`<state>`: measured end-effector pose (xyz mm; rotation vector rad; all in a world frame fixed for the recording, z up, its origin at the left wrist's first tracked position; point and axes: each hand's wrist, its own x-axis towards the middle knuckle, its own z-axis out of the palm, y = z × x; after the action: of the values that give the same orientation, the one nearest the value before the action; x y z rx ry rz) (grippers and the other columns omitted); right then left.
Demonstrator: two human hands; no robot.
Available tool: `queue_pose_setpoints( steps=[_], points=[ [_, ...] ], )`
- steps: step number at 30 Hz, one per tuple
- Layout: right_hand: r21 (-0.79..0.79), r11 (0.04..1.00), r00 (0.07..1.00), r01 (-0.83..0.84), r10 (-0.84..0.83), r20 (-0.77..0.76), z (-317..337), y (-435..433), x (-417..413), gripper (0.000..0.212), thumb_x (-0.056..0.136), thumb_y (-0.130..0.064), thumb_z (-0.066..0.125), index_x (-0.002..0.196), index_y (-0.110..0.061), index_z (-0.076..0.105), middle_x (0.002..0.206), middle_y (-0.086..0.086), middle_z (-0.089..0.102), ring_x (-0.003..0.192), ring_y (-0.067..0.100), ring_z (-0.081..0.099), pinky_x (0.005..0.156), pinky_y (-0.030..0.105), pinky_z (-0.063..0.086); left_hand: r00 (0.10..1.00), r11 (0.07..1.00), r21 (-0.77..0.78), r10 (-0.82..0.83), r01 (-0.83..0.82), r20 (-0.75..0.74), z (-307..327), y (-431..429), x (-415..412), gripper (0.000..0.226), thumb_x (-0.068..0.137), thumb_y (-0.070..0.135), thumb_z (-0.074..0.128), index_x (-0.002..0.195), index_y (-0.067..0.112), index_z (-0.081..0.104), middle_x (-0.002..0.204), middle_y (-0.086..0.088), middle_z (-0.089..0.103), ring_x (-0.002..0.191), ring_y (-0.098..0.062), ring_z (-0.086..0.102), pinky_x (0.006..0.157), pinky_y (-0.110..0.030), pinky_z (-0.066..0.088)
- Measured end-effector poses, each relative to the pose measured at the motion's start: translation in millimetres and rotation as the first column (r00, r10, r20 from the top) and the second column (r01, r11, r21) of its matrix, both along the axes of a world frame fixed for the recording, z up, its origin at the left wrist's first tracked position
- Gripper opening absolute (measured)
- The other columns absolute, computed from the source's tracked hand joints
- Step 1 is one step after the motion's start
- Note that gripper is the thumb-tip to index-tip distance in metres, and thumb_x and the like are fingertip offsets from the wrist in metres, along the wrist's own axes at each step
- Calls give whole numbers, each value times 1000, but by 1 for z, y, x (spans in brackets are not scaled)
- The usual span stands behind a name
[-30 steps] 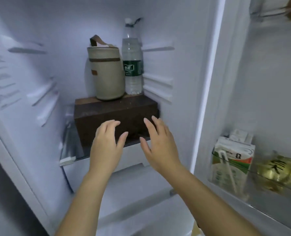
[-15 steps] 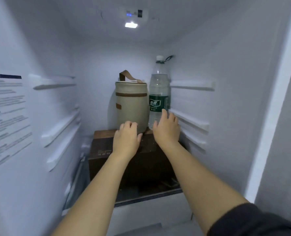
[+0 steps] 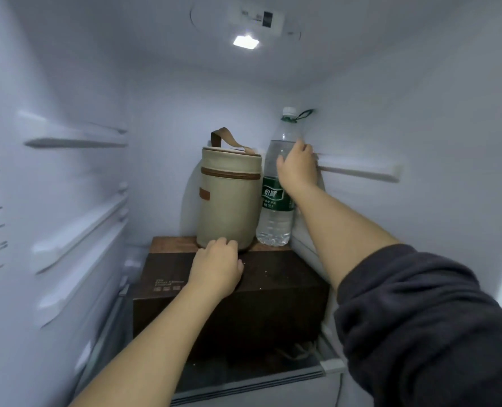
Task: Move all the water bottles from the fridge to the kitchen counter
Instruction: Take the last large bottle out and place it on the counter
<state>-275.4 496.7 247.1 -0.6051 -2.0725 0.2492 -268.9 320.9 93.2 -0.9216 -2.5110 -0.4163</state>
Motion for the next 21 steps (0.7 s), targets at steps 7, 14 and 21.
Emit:
queue_pose_setpoints(
  steps=[7,14,21],
  points=[
    [-217,973,994,-74,54,-95,43,-2,-16,53,98,-34,50,139,-3,38,140,17,48,125,33,50,93,35,42,1000,999,38,-2,3,-22,-1,-1,2,24,96,30,48,111,15,58,110,-5,56,104,-23,52,84,-36,45],
    [-437,863,967,-254,222,-122,68,6,-17,44,86,-40,60,122,-14,57,108,6,62,82,23,56,51,21,32,1000,999,40,-5,6,-18,-2,1,-1,25,97,32,47,113,17,60,112,-3,56,105,-20,52,88,-35,46],
    [-455,838,949,-300,216,-228,74,-3,2,29,83,-39,62,105,-21,64,95,-2,62,77,17,55,48,19,32,1000,999,30,13,-12,-24,0,0,0,25,97,31,47,113,16,59,112,-4,56,104,-21,51,86,-35,45]
  ],
)
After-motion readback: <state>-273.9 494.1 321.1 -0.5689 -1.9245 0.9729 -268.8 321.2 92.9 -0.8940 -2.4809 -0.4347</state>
